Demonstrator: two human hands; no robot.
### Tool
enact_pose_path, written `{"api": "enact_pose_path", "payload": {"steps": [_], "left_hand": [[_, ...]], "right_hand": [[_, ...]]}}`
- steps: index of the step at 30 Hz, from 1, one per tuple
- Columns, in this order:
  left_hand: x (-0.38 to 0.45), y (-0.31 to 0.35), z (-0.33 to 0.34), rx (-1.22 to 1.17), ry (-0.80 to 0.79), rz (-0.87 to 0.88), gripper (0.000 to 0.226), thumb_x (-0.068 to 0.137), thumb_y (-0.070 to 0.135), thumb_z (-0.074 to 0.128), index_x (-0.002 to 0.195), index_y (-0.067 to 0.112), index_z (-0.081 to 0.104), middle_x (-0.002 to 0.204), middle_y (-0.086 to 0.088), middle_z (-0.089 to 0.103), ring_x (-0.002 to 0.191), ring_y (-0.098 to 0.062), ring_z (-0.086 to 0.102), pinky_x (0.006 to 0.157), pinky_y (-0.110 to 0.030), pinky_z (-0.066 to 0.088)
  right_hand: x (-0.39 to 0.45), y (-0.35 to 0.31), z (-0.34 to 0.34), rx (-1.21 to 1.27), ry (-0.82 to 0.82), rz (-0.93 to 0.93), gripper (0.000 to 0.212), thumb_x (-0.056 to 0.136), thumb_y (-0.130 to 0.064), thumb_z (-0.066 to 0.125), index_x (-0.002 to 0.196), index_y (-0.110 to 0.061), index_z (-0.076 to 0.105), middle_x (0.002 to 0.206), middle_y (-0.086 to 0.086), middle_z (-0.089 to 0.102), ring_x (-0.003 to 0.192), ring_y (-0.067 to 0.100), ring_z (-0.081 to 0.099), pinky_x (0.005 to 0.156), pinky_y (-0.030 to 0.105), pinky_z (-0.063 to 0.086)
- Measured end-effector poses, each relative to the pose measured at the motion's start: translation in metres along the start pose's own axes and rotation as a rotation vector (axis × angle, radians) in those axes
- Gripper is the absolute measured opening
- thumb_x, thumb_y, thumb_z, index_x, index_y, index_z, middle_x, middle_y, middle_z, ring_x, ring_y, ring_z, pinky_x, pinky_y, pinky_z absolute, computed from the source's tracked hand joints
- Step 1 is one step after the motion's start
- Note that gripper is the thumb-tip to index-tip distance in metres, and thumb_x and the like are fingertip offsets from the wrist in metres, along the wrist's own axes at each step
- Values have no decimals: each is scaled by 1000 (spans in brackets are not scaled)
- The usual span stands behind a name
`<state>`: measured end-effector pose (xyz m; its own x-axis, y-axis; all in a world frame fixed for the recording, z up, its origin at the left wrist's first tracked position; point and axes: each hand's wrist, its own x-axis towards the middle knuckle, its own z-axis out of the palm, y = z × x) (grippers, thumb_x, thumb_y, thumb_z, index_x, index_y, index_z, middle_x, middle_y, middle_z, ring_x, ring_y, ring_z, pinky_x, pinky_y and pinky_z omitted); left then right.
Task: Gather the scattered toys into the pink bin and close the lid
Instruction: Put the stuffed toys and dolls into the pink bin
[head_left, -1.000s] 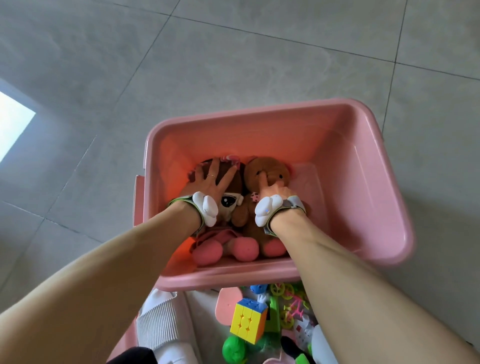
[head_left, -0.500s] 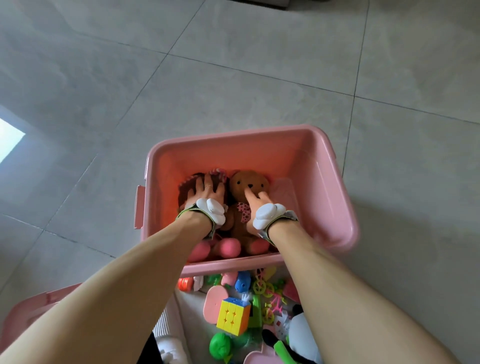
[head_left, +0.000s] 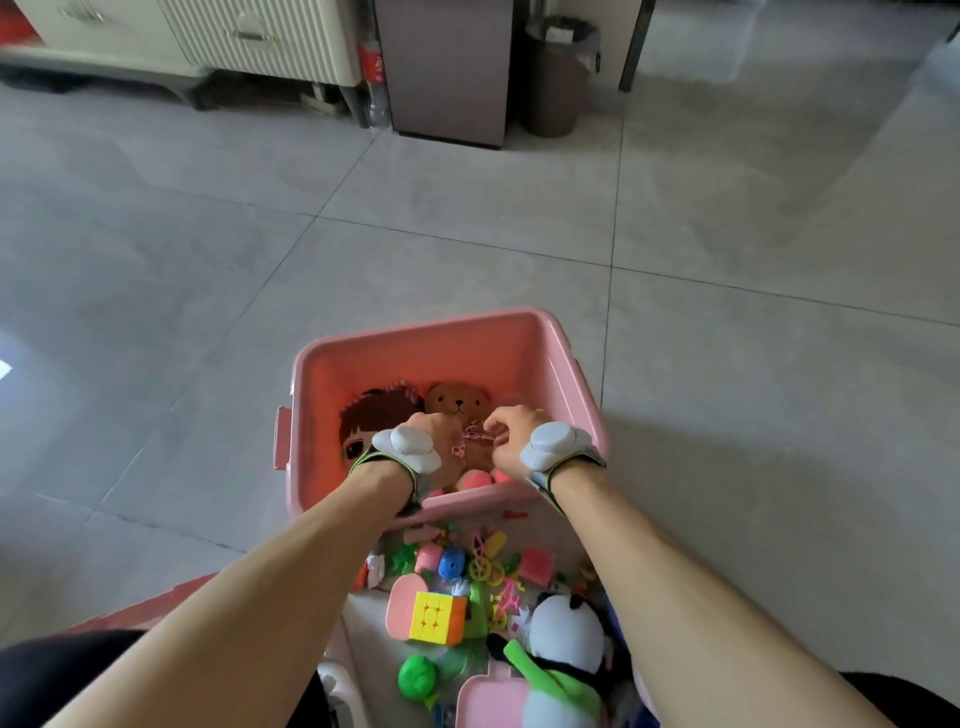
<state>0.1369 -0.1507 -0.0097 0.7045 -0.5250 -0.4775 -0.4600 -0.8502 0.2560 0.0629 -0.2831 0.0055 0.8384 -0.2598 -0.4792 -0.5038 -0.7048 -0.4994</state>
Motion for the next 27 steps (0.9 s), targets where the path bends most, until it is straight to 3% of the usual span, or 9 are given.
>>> {"api": "enact_pose_path", "payload": {"steps": [3,5,7,11,15,21,23,27], "left_hand": [[-31,20,4,-73,55,58,14,86,31,53,97,30,61,96,3,66,79,-20,61,68,-30,52],[-46,29,8,-90,80,99,18,87,28,56,103,28,65,96,4,66,81,-19,60,69,-28,49],[-65,38,16,-157,94,110,22,84,29,60,105,28,67,94,5,66,81,-16,59,69,-24,46],[-97,53,41,-266,127,110,18,80,24,63,97,28,68,91,4,69,83,-20,65,72,-29,55],[-116,66,68,-240,142,183,16,77,21,64,93,24,66,83,5,67,79,-20,64,65,-26,48],[-122,96,90,-203,44,160,17,80,18,62,94,21,71,91,1,71,86,-24,65,77,-33,55],[-123,110,99,-183,40,172,17,81,17,60,94,22,71,94,0,71,89,-25,65,76,-30,53],[-122,128,116,-265,6,170,15,83,13,62,88,22,73,86,0,71,85,-23,66,70,-25,51]], "right_hand": [[-40,9,-2,43,44,-9,33,86,-24,62,119,-24,62,119,-1,65,106,20,62,79,22,44],[-62,16,-2,54,67,-8,34,85,-26,63,119,-23,62,116,-1,66,105,21,62,82,24,46],[-87,26,-1,47,77,16,36,83,-20,61,119,-24,61,117,0,65,105,22,61,86,28,50],[-125,52,9,40,99,76,40,81,-7,52,117,-20,61,114,3,64,102,23,61,88,29,51],[-160,79,20,75,141,131,40,82,-7,51,119,-20,62,101,-2,64,93,18,59,81,21,45],[-203,120,31,99,140,236,26,89,-17,53,112,-13,64,115,3,66,84,21,50,69,22,36],[-215,132,32,92,124,273,29,93,-21,50,117,-12,61,119,6,64,91,26,55,72,24,39],[-214,159,43,68,70,337,40,88,-24,54,128,-21,53,128,4,59,116,27,55,93,30,43]]}}
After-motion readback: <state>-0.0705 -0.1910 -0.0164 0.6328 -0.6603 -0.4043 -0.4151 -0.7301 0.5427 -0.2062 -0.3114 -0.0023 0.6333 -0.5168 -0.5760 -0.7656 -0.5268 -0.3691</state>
